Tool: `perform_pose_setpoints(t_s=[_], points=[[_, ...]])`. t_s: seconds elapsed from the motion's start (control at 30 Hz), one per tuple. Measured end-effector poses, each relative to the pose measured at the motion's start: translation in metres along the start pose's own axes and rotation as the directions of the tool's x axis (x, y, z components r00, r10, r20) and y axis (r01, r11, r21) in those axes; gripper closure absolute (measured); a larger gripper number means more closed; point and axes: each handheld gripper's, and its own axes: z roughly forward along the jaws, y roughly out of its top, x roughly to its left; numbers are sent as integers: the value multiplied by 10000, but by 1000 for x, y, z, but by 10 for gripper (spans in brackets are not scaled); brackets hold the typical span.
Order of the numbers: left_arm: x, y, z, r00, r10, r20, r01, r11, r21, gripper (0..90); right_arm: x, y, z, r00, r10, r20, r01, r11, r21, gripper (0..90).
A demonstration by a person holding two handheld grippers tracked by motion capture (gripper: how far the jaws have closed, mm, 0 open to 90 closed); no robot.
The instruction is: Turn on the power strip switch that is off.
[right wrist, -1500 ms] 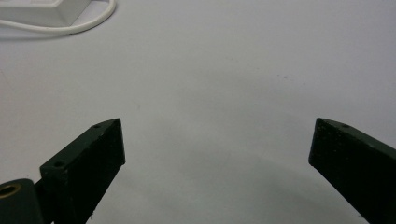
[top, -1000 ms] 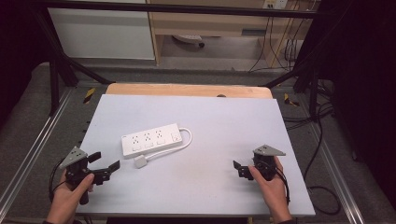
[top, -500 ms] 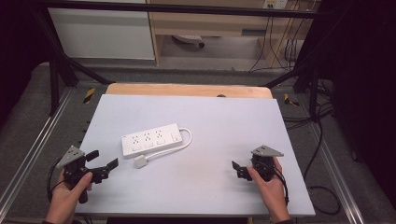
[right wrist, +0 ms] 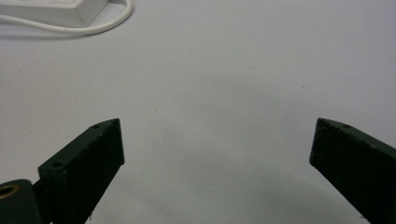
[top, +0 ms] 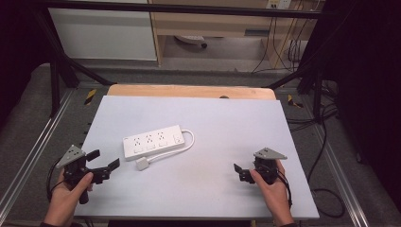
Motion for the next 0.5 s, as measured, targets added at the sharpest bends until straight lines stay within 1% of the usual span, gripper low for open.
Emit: perform_pose_setpoints(t_s=[0.1, 0.23, 0.27, 0.37, 0.5], points=[[-1, 3, 2, 10000, 19, 54, -19, 10000, 9, 60, 1, -1, 1, 10000, -23, -5, 23, 9999, 155, 35], [-4, 9, 4, 9998, 125, 138, -126, 9999, 50, 60, 1, -1, 1, 10000, -1, 1, 1, 9999, 170, 35], [-5, 12, 6, 10000, 70, 71, -70, 10000, 40, 60, 1, -1, 1, 10000, -44, 24, 43, 9998, 172, 34], [-5, 15, 7, 10000, 24, 83, -24, 10000, 34, 61, 0, -1, 1, 10000, -35, 36, 34, 9997, 224, 35], [-5, 22, 10, 9999, 56, 97, -56, 10000, 19, 61, 1, -2, 1, 10000, -19, 7, 19, 9997, 254, 35]])
